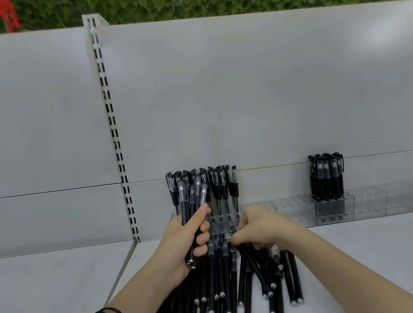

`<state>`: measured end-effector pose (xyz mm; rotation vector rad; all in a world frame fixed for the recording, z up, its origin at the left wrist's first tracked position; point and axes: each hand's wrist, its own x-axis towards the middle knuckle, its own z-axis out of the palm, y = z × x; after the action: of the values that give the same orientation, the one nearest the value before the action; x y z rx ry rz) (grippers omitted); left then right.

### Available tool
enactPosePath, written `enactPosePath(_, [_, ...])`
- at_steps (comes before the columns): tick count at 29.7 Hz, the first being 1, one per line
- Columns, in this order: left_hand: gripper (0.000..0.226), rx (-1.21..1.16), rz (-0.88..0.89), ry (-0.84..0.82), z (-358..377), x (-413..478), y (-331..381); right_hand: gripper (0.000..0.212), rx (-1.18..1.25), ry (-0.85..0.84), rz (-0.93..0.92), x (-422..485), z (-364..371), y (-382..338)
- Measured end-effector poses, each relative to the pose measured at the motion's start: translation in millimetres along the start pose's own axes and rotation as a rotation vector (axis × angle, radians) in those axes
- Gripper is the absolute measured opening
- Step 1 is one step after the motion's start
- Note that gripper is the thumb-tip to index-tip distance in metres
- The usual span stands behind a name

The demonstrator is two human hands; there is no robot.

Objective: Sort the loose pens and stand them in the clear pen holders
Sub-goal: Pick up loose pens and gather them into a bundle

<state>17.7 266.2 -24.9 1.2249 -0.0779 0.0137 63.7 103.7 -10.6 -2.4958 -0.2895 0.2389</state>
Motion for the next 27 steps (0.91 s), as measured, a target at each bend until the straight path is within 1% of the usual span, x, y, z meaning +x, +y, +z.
enactPosePath(3, [0.028, 0.014, -0.011, -0.002, 0, -1, 0, 0.014, 0.250, -0.003, -0.005, 1, -7, 3])
enactPosePath(6, [0.023, 0.057, -0.022, -0.006, 2, -2, -1, 0.012, 0.518, 0.017, -0.065, 1, -13, 3])
enactPosePath(7, [0.022, 0.074, -0.023, -0.002, 2, -2, -2, 0.015, 0.590, 0.028, -0.095, 0, -15, 3])
enactPosePath(9, [0.022, 0.090, -0.028, 0.006, 4, -2, -3, 0.023, 0.709, 0.058, -0.175, -1, -16, 1])
enactPosePath(13, [0.024, 0.084, -0.040, -0.072, 8, -7, 0, 0.025, 0.842, 0.148, -0.296, -6, -16, -8])
enactPosePath(16, [0.030, 0.082, -0.063, -0.114, 10, -9, 0, 0.028, 0.812, 0.170, -0.323, -9, -11, -12])
enactPosePath(19, [0.040, 0.022, -0.087, -0.143, 7, -6, -4, 0.030, 0.782, 0.196, -0.320, -11, -8, -15])
enactPosePath(22, [0.035, -0.012, -0.092, -0.137, 6, -3, -4, 0.027, 0.712, 0.225, -0.335, -11, -11, -14])
enactPosePath(24, [0.032, -0.021, -0.078, -0.104, 6, -2, -2, 0.025, 0.539, 0.210, -0.327, -11, -15, -10])
enactPosePath(26, [0.033, -0.032, -0.054, -0.069, 5, -1, 0, 0.026, 0.208, 0.170, -0.260, -12, -19, -4])
enactPosePath(27, [0.034, -0.033, -0.042, -0.053, 4, -1, 1, 0.030, 0.035, 0.136, -0.207, -12, -21, 0])
